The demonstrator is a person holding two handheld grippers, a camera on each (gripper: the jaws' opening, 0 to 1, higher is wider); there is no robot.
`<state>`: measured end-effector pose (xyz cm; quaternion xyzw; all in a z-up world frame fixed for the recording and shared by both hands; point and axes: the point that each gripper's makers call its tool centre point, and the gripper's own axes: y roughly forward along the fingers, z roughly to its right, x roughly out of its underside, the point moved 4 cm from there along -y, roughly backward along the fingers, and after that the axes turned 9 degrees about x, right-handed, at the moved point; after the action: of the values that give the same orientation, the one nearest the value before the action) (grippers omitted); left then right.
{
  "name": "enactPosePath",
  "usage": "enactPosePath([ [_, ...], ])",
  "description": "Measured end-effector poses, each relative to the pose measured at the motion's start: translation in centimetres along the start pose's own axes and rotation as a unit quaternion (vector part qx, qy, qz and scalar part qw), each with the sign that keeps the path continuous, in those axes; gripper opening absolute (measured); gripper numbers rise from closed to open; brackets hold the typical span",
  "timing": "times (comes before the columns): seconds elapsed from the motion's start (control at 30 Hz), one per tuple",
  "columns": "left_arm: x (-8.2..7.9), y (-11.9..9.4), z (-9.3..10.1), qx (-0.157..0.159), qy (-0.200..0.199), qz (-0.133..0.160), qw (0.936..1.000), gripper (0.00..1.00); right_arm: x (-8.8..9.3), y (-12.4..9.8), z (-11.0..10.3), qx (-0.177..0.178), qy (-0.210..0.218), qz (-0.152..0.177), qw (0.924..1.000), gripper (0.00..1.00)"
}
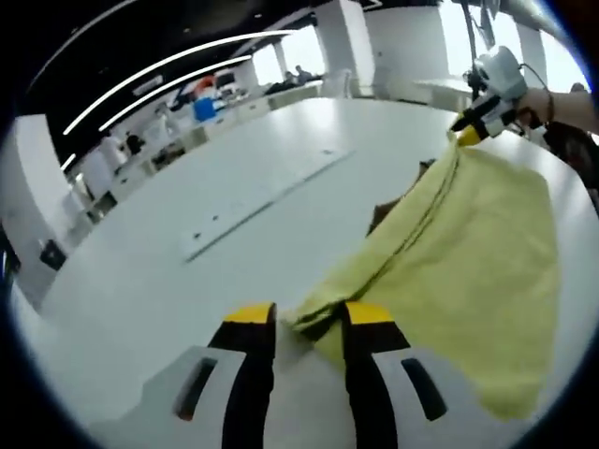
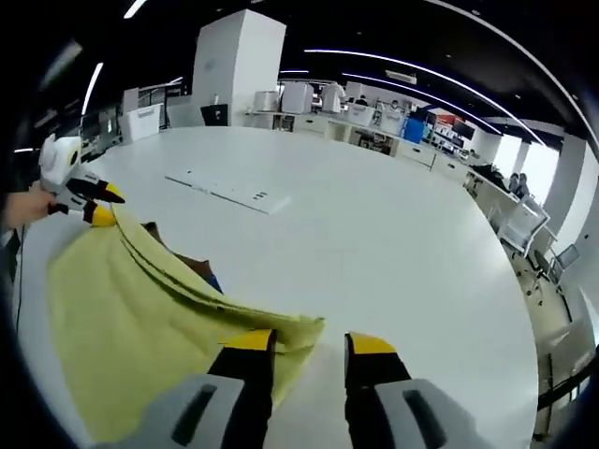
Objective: Fold the garment on the visible template until the final outline fits inside the template.
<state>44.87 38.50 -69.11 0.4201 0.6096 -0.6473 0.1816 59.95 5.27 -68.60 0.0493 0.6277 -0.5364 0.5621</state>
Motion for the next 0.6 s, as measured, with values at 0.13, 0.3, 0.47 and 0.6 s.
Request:
enactPosePath([
  [0.13, -0.2, 0.4, -0.6, -0.010, -0.014, 0.011, 0.9998, 0.23, 0.1, 0.5, 0.4, 0.008, 0.013, -0.007, 0.9999, 0.25],
  [0.3, -0.1, 0.3, -1.0, -0.020, -0.049, 0.018, 0.9984, 0.23, 0.3, 0.5, 0.6, 0.014, 0.044, -0.015, 0.9988, 0.25],
  [0.47, -0.2, -0.4, -1.1, -0.021, -0.109, 0.038, 0.9931, 0.25, 0.2, 0.0, 0.7, 0.015, 0.066, -0.018, 0.9975, 0.25],
  [0.6, -0.5, -1.5, -0.9, -0.014, -0.130, 0.046, 0.9903, 0.27, -0.3, -0.7, 0.5, 0.007, 0.088, -0.015, 0.9960, 0.26],
])
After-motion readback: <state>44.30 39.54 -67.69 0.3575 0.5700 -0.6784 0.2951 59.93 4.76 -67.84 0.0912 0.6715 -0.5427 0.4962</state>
